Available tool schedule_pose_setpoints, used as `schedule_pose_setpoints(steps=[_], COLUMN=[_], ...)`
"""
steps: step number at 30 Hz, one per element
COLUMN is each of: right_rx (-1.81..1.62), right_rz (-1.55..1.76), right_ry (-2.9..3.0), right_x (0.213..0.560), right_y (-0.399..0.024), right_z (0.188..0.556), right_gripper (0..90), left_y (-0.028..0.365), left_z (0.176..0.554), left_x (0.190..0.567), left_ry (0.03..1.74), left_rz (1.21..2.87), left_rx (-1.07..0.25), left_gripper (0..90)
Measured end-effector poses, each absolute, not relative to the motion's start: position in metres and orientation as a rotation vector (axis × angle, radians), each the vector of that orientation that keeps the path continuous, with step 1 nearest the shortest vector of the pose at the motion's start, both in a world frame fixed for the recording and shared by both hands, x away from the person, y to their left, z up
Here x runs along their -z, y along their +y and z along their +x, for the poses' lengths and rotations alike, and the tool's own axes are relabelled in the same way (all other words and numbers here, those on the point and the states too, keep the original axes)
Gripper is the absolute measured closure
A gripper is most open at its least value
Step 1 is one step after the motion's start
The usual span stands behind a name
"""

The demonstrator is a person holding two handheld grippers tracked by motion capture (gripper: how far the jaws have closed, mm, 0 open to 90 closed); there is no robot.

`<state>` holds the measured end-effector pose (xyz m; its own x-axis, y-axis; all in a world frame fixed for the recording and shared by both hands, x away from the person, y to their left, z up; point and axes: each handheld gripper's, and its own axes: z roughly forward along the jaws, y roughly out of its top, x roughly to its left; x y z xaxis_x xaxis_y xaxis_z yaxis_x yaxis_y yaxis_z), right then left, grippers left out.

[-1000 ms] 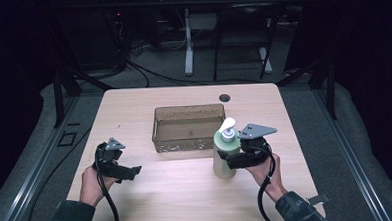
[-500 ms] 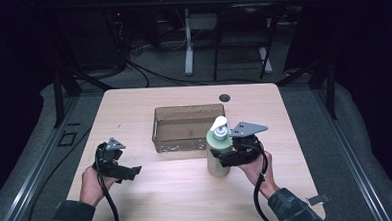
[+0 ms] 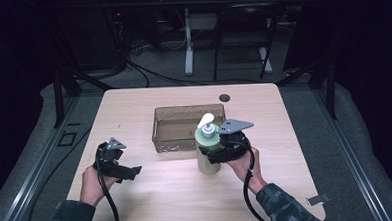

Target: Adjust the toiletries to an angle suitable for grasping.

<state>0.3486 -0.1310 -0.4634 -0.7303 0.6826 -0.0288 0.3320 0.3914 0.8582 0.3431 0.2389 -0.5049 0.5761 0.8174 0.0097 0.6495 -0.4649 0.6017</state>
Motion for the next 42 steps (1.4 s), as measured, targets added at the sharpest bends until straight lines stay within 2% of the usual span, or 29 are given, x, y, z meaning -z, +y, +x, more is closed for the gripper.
schedule_pose_setpoints(steps=[5, 8, 10, 19, 30, 42], right_rx=[-1.281, -1.259, -1.236, -1.192, -0.978, -0.898], right_rz=[0.872, 0.885, 0.886, 0.946, 1.174, 1.278], right_ry=[2.299, 2.335, 2.358, 2.351, 2.366, 2.348], right_x=[0.463, 0.463, 0.464, 0.462, 0.494, 0.503], right_y=[-0.128, -0.13, -0.133, -0.181, -0.257, -0.281], right_z=[0.351, 0.35, 0.348, 0.335, 0.331, 0.335], right_gripper=[11.6, 2.4, 0.0, 0.0, 0.0, 0.0], left_y=[0.238, 0.237, 0.236, 0.226, 0.201, 0.167], left_z=[0.343, 0.344, 0.344, 0.345, 0.347, 0.346], left_x=[0.505, 0.504, 0.503, 0.497, 0.482, 0.441], left_ry=[1.165, 1.164, 1.158, 1.145, 1.08, 0.975], left_rz=[2.267, 2.26, 2.269, 2.279, 2.303, 2.326], left_rx=[-0.397, -0.394, -0.389, -0.359, -0.31, -0.255], left_gripper=[0.0, 0.0, 0.0, 0.0, 0.0, 0.0])
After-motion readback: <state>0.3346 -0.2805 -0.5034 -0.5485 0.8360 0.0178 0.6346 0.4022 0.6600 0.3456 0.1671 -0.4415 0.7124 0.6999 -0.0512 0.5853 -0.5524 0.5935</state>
